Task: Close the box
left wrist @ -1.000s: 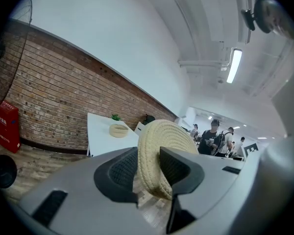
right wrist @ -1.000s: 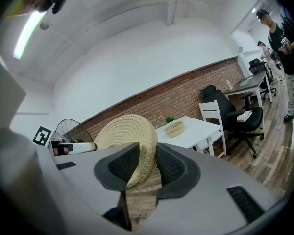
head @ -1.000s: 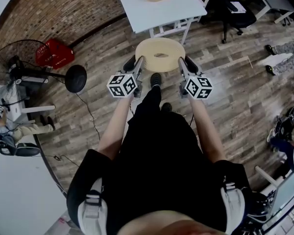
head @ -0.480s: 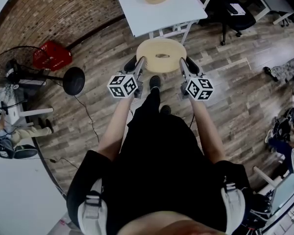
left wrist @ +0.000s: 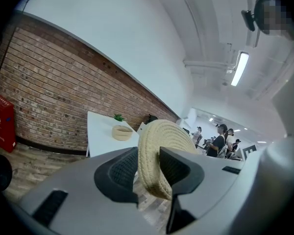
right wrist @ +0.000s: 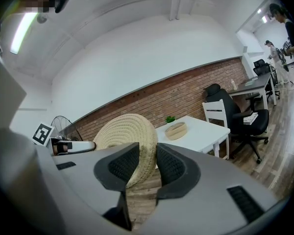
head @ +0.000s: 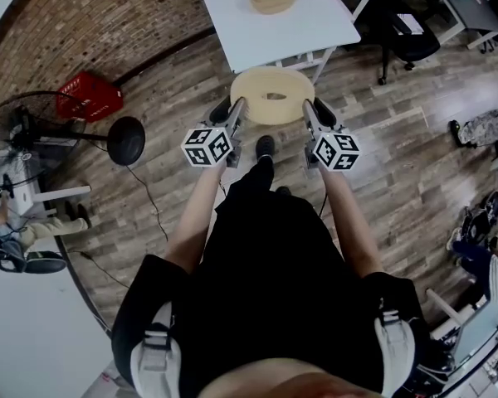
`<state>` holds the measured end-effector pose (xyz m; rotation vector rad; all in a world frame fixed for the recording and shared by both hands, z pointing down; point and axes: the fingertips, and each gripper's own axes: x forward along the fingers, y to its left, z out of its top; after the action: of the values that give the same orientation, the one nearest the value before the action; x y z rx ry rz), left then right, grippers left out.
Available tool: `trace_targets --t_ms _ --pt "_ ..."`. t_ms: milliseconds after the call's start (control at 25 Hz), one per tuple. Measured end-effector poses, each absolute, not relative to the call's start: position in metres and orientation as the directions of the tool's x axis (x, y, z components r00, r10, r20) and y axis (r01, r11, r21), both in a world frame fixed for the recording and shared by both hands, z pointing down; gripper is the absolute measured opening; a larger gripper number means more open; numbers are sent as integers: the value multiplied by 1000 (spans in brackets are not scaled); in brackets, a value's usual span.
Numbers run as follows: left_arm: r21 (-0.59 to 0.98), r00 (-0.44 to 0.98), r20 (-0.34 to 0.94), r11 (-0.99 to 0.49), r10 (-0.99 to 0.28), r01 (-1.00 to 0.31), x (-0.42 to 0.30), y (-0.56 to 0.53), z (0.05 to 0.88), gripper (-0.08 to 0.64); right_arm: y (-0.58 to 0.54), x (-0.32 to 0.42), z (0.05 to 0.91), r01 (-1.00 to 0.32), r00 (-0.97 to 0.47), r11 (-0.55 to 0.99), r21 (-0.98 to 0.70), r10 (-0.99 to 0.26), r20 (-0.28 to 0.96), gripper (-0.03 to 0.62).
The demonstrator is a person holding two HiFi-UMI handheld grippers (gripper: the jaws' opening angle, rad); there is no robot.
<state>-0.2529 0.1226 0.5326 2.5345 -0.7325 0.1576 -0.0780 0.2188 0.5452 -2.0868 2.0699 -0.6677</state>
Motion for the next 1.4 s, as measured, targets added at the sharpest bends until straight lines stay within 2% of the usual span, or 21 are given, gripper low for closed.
trace_targets --t_ms 920,1400 --pt "472 883 246 -746 -400 -470 -154 -21 544 144 85 16 551 -908 47 -149 -393 -965 256 107" --pt "482 893 254 -752 -371 -449 -134 -70 550 144 40 34 554 -903 73 -176 -391 -961 266 107"
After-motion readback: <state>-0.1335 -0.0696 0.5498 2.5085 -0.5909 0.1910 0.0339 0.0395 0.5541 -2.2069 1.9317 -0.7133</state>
